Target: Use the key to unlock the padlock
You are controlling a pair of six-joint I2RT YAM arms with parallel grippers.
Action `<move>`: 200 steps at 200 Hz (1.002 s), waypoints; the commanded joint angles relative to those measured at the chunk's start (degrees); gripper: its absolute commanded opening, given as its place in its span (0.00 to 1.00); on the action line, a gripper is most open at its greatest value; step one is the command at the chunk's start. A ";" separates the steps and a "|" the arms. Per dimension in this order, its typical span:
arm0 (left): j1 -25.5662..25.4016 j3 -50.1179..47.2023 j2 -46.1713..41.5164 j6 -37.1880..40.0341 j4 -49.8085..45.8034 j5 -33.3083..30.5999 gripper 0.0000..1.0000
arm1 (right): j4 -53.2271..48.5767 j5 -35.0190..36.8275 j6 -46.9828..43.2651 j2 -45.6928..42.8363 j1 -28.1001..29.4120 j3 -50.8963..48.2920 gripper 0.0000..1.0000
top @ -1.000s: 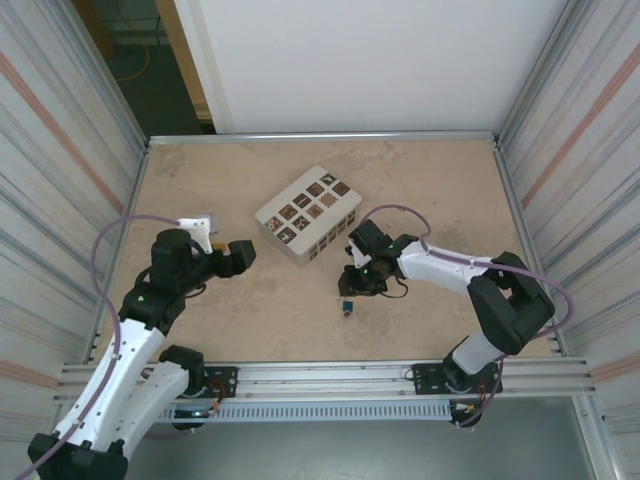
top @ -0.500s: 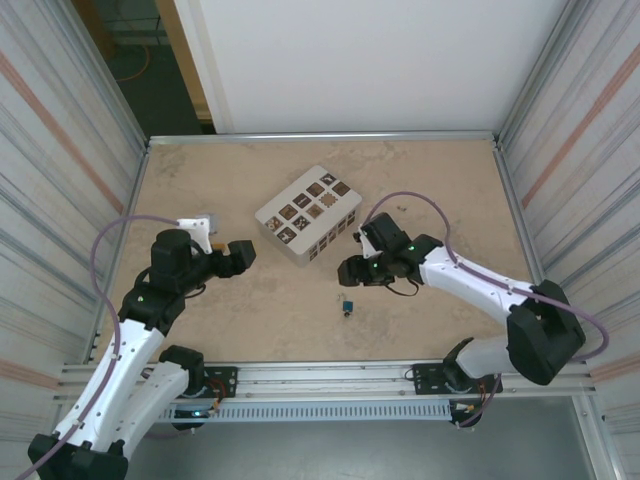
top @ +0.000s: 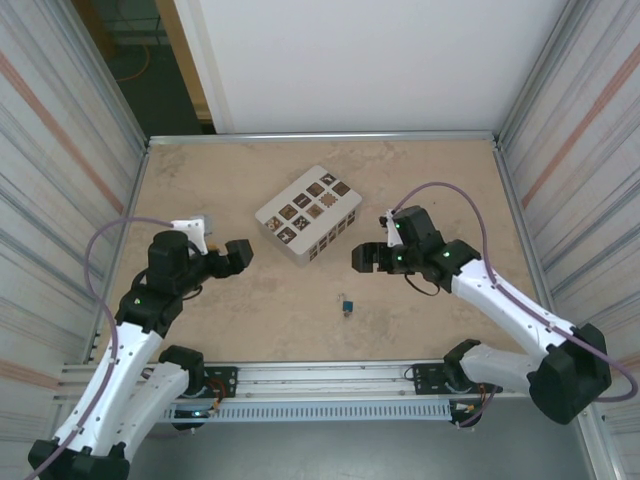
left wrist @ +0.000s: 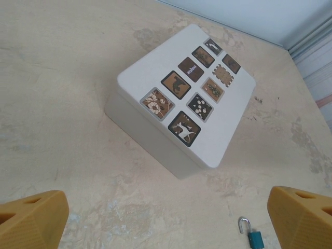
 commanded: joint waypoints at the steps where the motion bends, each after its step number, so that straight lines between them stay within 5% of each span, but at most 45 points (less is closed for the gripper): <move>1: 0.94 1.99 -0.74 0.29 -0.73 -2.85 0.99 | 1.91 0.94 -1.05 -4.10 -2.47 -2.05 0.96; 108: 3.61 3.57 0.59 2.04 2.34 -10.29 0.99 | 7.63 3.00 -8.39 -14.87 -18.17 -5.90 0.99; 200: 5.34 1.16 0.14 7.98 7.81 -20.74 0.99 | 22.17 11.95 -19.64 -19.91 -24.66 -17.92 0.99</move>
